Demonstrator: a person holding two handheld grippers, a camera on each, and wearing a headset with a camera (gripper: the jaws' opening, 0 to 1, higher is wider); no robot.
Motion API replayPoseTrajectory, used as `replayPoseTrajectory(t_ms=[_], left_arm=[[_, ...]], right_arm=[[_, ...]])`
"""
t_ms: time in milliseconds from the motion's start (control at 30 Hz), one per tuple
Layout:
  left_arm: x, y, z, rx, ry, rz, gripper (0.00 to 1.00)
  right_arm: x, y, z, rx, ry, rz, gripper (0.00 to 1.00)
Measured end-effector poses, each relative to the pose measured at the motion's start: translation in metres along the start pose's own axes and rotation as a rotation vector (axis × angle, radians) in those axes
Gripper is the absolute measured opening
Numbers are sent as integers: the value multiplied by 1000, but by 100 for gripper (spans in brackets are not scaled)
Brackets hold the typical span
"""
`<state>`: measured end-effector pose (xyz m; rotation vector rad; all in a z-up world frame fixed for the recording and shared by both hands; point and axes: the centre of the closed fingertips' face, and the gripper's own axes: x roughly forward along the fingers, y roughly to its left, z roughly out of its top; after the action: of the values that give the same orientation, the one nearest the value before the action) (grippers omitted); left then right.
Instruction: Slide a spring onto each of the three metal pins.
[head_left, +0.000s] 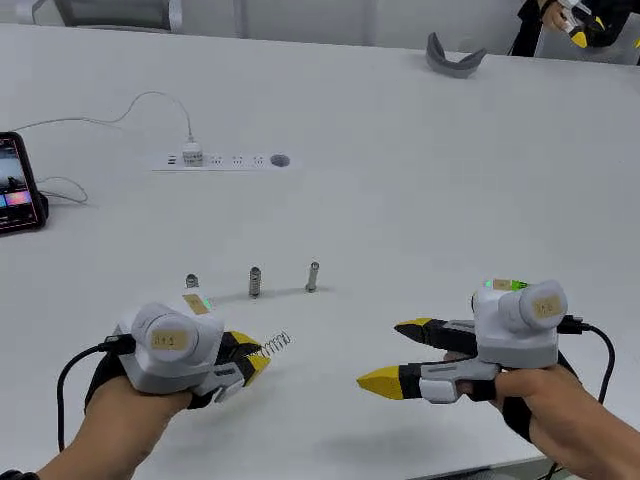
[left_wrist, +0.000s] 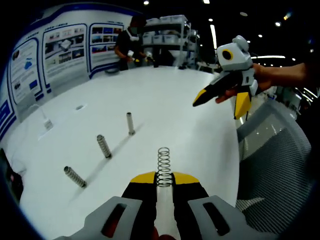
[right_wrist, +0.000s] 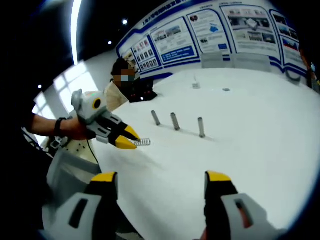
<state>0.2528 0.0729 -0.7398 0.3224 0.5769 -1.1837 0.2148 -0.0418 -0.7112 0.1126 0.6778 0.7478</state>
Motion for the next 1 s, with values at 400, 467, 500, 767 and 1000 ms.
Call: replayPoseTrajectory(t_ms=[400,467,500,767,1000], left_arm=[[-23,-13,24,11,-63,-1,11],[-23,-16,27,14,-71,-5,11],[-23,-19,29,18,-74,-8,11],[-23,-29,40,44,-84,-27,11],[-22,-36,49,60,-99,-48,11]], right_arm=[[18,18,18,-6,-22,66,69],[21,22,20,-5,-27,78,67],[22,25,22,-4,-29,89,67],[33,42,31,20,-52,162,56],[39,54,39,63,-78,223,45]])
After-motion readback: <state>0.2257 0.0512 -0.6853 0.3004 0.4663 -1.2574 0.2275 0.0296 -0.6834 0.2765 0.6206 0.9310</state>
